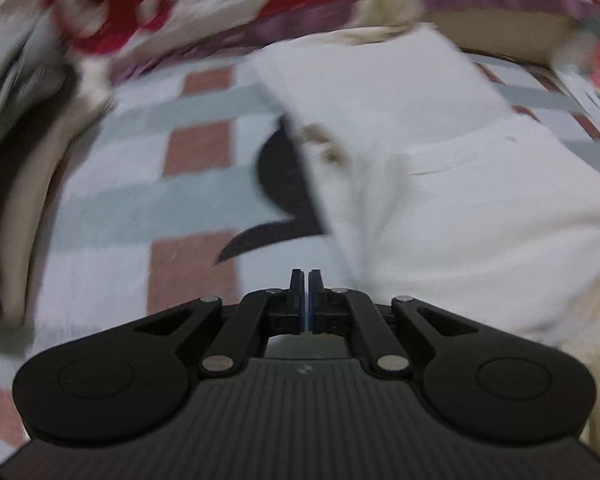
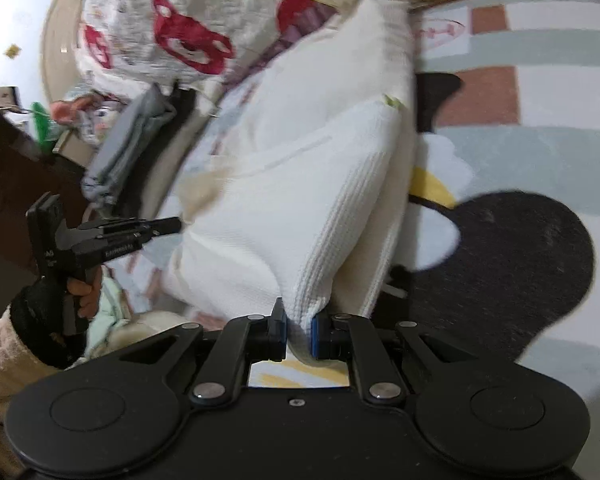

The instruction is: Fold clothes

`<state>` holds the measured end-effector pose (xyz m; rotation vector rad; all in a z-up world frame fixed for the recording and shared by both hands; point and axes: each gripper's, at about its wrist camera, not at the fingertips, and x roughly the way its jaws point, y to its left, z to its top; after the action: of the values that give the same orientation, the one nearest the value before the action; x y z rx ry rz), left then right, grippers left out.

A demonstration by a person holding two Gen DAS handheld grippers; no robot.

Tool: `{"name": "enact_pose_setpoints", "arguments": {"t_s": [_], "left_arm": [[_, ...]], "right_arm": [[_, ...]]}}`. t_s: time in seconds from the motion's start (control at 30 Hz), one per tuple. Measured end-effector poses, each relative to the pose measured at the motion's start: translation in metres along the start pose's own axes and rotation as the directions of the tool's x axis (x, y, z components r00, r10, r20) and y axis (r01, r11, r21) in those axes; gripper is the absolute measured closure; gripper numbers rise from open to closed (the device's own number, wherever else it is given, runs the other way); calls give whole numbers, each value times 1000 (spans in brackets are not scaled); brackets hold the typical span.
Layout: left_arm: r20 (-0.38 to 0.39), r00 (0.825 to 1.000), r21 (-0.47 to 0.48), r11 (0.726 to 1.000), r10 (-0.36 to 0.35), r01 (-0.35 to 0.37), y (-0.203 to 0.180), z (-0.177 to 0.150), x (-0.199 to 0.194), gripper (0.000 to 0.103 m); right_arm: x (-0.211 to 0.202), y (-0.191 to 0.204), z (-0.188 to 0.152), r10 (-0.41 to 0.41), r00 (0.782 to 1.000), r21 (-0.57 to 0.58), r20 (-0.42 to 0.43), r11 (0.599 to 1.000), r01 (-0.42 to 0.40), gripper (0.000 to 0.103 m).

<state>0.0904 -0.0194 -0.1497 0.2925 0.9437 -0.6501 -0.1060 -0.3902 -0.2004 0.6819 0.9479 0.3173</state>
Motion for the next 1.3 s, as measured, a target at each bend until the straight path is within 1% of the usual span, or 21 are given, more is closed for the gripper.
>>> {"name": "enact_pose_setpoints", "arguments": {"t_s": [0.07, 0.13, 0.2, 0.23, 0.27, 0.33, 0.43, 0.47, 0.57, 0.6, 0.63, 0.67, 0.7, 0.73, 0.77, 0.9, 1.03, 1.1, 1.13, 1.17, 1.3], "left_arm": [[6, 999, -94, 994, -50, 50, 14, -1, -2, 102], [38, 994, -106, 988, -106, 109, 14, 3, -11, 98], [63, 975, -104, 971, -211, 217, 9, 6, -21, 92], [67, 961, -106, 956, -267, 273, 6, 5, -23, 85], [65, 946, -98, 941, -319, 324, 3, 2, -26, 81], [30, 923, -36, 922, -384, 385, -5, -5, -29, 74], [-33, 909, 52, 908, -415, 416, -17, -21, -32, 60], [-49, 906, 60, 904, -421, 424, -20, -26, -31, 57], [-53, 913, 52, 912, -404, 407, -24, -35, -22, 57], [-49, 916, 46, 915, -399, 401, -24, -35, -18, 63], [-42, 918, 47, 917, -394, 396, -24, -35, -15, 89], [-47, 920, 50, 919, -388, 390, -25, -35, -13, 99], [-58, 925, 52, 924, -376, 379, -25, -34, -13, 99], [-59, 928, 48, 927, -368, 371, -24, -36, -15, 99], [-61, 931, 43, 931, -361, 363, -24, -37, -16, 99], [-67, 942, 25, 943, -330, 332, -22, -43, -23, 100], [-97, 946, 4, 950, -311, 313, -23, -49, -14, 100], [-112, 949, -27, 955, -295, 294, -20, -47, -11, 98], [-120, 952, -48, 959, -282, 278, -18, -45, -10, 97], [-129, 958, -69, 966, -255, 248, -16, -42, -11, 96], [-54, 978, -19, 979, -202, 201, -10, -25, -29, 92]], "right_arm": [[2, -4, -3, -19, 1000, 14, 0, 1000, 19, 90], [4, 2, -6, -82, 997, -19, -5, 996, 82, 89], [3, 9, -7, -122, 993, -45, -4, 992, 122, 86], [0, 14, -7, -142, 990, -59, 9, 988, 143, 79], [-6, 19, -6, -173, 984, -78, 32, 982, 175, 65], [-17, 28, -3, -230, 970, -119, 79, 964, 239, 55], [-30, 38, 5, -294, 944, -208, 149, 924, 321, 53], [-25, 36, 12, -288, 944, -206, 159, 926, 317, 53], [-8, 29, 31, -270, 945, -203, 187, 930, 306, 53], [-3, 27, 37, -263, 945, -202, 196, 932, 302, 53], [3, 25, 43, -257, 944, -201, 206, 933, 298, 52], [8, 23, 50, -251, 944, -200, 215, 935, 294, 52], [14, 21, 55, -249, 942, -205, 226, 933, 296, 53], [22, 22, 56, -260, 934, -226, 243, 922, 315, 80], [27, 23, 58, -268, 927, -237, 263, 913, 332, 98], [20, 19, 61, -278, 888, -150, 367, 924, 351, 98], [15, 12, 60, -330, 864, -99, 380, 914, 392, 103], [8, 9, 59, -324, 863, -87, 389, 919, 384, 103], [4, 7, 59, -335, 853, -79, 400, 914, 397, 101], [0, 5, 60, -341, 848, -72, 407, 913, 402, 93], [-12, -7, 61, -254, 885, -20, 390, 959, 283, 86]]}}
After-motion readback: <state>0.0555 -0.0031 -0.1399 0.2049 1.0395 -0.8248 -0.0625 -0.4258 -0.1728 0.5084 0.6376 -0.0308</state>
